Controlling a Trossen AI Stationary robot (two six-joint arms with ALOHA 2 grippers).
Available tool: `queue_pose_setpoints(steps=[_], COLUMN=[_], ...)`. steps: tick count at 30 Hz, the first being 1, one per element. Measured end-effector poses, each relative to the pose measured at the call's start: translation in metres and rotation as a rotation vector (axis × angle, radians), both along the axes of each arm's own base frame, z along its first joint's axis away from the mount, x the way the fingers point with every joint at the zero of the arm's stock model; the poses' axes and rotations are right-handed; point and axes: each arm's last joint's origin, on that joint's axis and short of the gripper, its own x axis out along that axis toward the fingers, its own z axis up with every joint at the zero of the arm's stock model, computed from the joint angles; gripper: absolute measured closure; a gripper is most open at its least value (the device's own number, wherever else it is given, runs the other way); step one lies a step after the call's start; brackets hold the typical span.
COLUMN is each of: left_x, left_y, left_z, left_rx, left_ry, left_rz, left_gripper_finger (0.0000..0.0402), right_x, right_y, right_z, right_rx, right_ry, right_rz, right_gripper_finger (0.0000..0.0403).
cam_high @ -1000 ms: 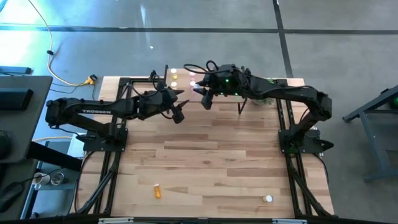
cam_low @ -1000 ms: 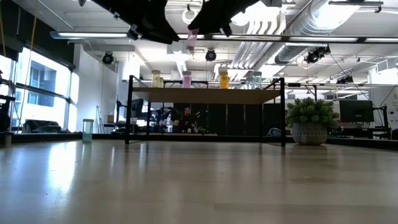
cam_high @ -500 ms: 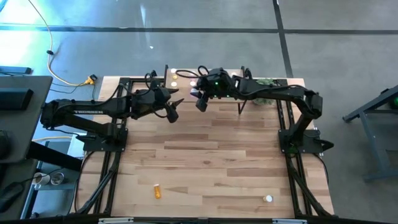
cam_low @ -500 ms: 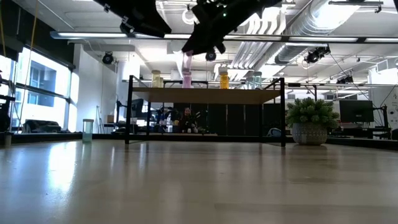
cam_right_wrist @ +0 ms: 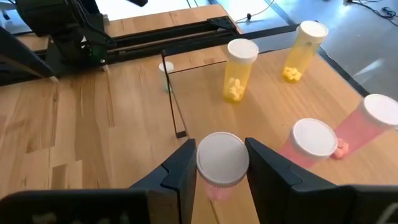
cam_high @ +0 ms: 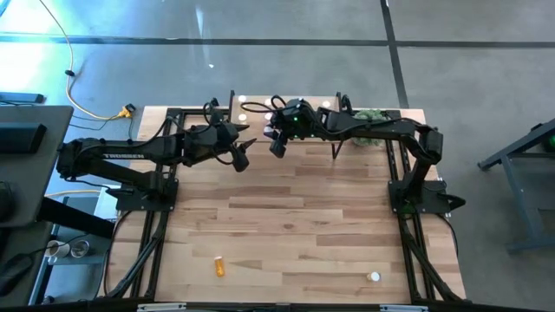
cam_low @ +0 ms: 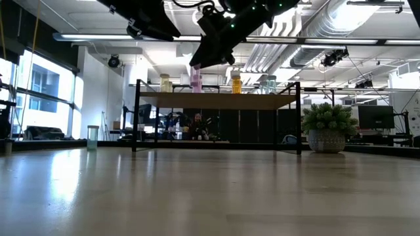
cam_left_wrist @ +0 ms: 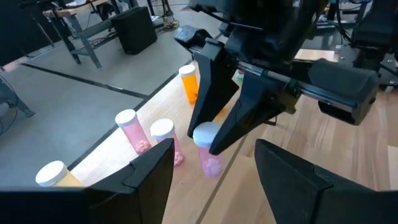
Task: Pick and place medicine bottles onto shelf by color
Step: Put the pink pill bottle on the shelf aligned with the other pink pill bottles
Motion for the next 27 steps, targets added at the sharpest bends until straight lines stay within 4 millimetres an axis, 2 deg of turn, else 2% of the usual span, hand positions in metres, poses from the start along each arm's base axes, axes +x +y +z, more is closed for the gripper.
queue_pose_setpoints(steps=[27], left_x=[0.000], left_y=[0.000], left_z=[-0.001], left_rx=[-0.002], left_ry=[0.007], left_rz=[-0.001], left_gripper_finger=[0.0190], right_x=[0.003], right_y=[-0.015], right_z=[-0.014], right_rx=[0.017], right_ry=[0.020], right_rz=[-0.026], right_gripper_finger=[0.0295])
